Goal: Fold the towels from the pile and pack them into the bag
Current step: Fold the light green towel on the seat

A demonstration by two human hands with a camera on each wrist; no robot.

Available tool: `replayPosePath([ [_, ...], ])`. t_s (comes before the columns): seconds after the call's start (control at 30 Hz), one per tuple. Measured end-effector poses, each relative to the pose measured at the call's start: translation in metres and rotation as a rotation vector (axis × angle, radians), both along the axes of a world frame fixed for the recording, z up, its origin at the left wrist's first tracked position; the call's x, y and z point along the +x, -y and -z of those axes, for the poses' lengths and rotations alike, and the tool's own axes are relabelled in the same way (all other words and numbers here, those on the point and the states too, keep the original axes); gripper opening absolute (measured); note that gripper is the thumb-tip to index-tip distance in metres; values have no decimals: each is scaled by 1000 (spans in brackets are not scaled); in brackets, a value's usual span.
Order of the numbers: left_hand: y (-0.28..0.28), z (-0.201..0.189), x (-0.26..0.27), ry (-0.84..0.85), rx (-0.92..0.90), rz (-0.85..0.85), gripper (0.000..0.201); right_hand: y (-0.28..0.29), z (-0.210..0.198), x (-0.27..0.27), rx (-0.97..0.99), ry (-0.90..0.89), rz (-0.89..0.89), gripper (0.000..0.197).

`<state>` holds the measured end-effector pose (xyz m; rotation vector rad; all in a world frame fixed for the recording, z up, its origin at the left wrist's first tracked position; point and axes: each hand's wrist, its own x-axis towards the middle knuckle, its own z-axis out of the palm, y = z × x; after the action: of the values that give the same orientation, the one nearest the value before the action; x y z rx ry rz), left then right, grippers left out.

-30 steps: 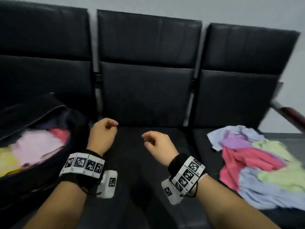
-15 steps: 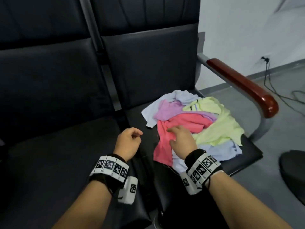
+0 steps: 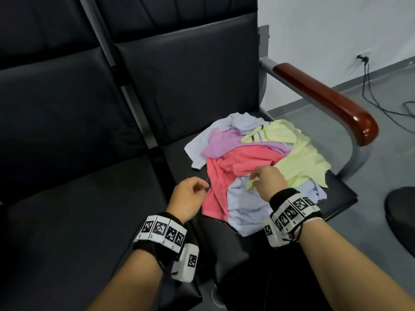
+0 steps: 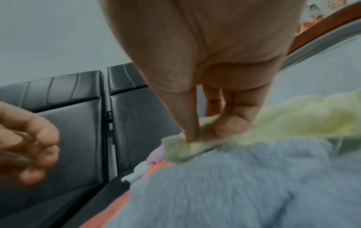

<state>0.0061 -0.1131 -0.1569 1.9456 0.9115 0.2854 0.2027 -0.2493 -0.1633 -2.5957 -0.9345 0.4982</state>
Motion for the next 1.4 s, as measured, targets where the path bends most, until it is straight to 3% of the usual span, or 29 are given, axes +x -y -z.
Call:
replayPosePath([
  [0.13,4,-21,-10,84,-20,-2,24,-2,-28,-16,327,21,-51,14],
  [0.23,12,-44,-20,179,-61,42,36,-5,-60,-47,586,-23,-98,12],
  [0.33,25,-68,-41,312,-82,125,54,-11,-89,-90,731,-147,-176,13],
  [0.4,29,-82,-62,405,-75,150,55,-16,-102,-121,777,-230,-217,14],
  [0.63,21,-96,-165,425,131,-54,17,-43,-110,-222,834,-465,-357,22],
  [0.77,15,-85,-232,482,72,-269,8,-59,-105,-282,804,-531,-444,23],
  [0.97,9,-77,-328,535,27,-445,8,-74,-84,-357,692,-293,-695,28],
  [1.23,22,-67,-391,557,-38,-586,10,-76,-64,-409,699,-122,-744,10],
  [1.4,27,-67,-393,526,-38,-532,16,-72,-61,-409,675,-228,-795,11],
])
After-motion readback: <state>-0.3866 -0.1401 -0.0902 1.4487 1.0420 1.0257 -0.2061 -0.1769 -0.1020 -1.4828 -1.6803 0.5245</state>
